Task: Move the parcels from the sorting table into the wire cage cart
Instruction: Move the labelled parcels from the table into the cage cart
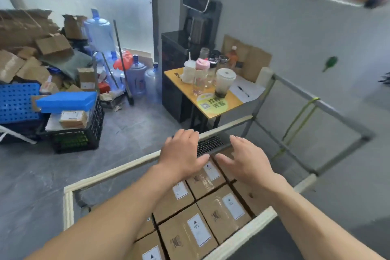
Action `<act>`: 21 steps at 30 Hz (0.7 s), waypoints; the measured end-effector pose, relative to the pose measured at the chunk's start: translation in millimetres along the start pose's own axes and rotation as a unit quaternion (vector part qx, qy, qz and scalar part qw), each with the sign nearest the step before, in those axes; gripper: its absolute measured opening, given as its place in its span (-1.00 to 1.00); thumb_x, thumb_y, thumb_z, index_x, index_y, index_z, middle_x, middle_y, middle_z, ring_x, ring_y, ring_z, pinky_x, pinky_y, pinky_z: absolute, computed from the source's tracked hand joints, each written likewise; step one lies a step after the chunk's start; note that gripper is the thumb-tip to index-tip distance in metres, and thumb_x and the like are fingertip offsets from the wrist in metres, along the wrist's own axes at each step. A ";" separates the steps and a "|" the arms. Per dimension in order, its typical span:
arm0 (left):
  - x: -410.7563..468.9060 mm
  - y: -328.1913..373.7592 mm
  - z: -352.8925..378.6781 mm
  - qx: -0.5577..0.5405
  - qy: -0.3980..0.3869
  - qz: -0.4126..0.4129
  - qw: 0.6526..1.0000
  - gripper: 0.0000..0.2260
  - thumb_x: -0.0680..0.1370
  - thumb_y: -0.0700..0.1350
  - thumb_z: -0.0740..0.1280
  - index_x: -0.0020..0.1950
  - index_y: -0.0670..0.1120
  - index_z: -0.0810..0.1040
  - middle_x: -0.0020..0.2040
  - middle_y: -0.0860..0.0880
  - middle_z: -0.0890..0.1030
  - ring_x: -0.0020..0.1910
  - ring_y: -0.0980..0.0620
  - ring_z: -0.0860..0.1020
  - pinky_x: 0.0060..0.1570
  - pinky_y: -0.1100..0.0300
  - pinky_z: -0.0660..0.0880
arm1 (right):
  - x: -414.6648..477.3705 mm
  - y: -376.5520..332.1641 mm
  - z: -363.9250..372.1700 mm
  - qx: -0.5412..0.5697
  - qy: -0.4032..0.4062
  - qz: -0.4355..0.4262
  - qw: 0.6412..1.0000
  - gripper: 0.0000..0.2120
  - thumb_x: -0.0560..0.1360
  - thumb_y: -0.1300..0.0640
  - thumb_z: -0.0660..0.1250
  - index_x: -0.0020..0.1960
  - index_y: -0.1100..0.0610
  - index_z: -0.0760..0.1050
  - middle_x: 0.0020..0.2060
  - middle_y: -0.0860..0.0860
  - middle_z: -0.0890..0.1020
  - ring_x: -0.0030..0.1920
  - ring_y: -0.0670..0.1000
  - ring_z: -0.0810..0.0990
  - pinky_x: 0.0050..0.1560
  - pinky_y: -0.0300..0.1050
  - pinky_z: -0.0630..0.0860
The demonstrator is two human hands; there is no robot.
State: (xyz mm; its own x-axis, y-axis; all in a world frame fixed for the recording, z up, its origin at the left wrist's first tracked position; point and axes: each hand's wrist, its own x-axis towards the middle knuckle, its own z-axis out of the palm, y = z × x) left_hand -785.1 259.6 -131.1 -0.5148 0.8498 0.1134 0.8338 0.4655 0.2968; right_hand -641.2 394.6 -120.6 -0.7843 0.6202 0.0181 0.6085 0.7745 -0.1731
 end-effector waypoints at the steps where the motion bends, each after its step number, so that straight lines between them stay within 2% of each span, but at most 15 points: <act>1: 3.7 16.4 -2.8 -0.004 0.001 0.023 1.000 -0.48 0.53 0.26 0.24 0.36 -0.03 0.41 0.34 0.05 0.46 0.36 0.00 0.37 0.24 0.00 0.38 | -10.4 11.6 -11.9 -0.003 0.005 0.019 1.000 -0.39 0.51 -0.37 0.19 0.31 0.09 0.42 0.26 -0.01 0.57 0.32 0.06 0.49 0.25 0.09 0.48; 5: 11.8 85.4 -6.2 -0.004 0.008 0.116 0.993 -0.46 0.54 0.29 0.22 0.37 -0.03 0.40 0.34 0.04 0.46 0.34 0.00 0.38 0.24 0.01 0.42 | -59.1 60.2 -51.1 -0.022 0.027 0.089 0.995 -0.38 0.52 -0.38 0.17 0.32 0.09 0.40 0.27 -0.01 0.55 0.34 0.05 0.45 0.24 0.08 0.46; 9: 10.9 164.6 -3.4 -0.014 0.002 0.190 0.982 -0.38 0.56 0.30 0.22 0.48 -0.06 0.33 0.45 0.00 0.40 0.44 -0.02 0.32 0.34 -0.04 0.38 | -117.2 114.0 -83.6 -0.037 0.072 0.158 0.984 -0.39 0.53 -0.35 0.21 0.34 0.10 0.39 0.28 -0.01 0.54 0.35 0.06 0.44 0.24 0.08 0.46; 12: 5.0 229.5 0.3 -0.022 0.007 0.247 0.969 -0.39 0.56 0.30 0.22 0.47 -0.06 0.35 0.44 0.01 0.41 0.44 -0.02 0.33 0.33 -0.05 0.39 | -164.3 156.2 -106.0 -0.047 0.090 0.210 0.972 -0.39 0.52 -0.35 0.22 0.32 0.11 0.41 0.27 0.01 0.54 0.34 0.07 0.45 0.23 0.08 0.47; 17: -12.6 342.5 12.8 -0.047 0.004 0.308 0.950 -0.43 0.54 0.28 0.24 0.39 -0.08 0.41 0.40 0.00 0.44 0.42 -0.02 0.34 0.31 -0.05 0.41 | -244.6 229.3 -137.3 -0.072 0.103 0.278 0.952 -0.33 0.53 -0.37 0.19 0.40 0.11 0.37 0.34 0.03 0.50 0.40 0.06 0.41 0.27 0.10 0.45; 21: -34.1 428.6 32.6 -0.064 -0.008 0.349 0.935 -0.38 0.53 0.28 0.25 0.45 -0.07 0.37 0.46 0.02 0.41 0.46 0.00 0.31 0.32 0.01 0.39 | -309.6 287.3 -156.9 -0.070 0.113 0.332 0.934 -0.33 0.52 -0.36 0.21 0.39 0.12 0.39 0.34 0.05 0.51 0.38 0.09 0.43 0.27 0.13 0.44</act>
State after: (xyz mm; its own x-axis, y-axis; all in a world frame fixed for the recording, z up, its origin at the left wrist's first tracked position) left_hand -403.7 438.2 -38.7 0.1504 0.9395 0.3077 0.9342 -0.2369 0.2667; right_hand -204.5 444.6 -21.4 -0.1917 0.9680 0.1622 0.9739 0.2081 -0.0907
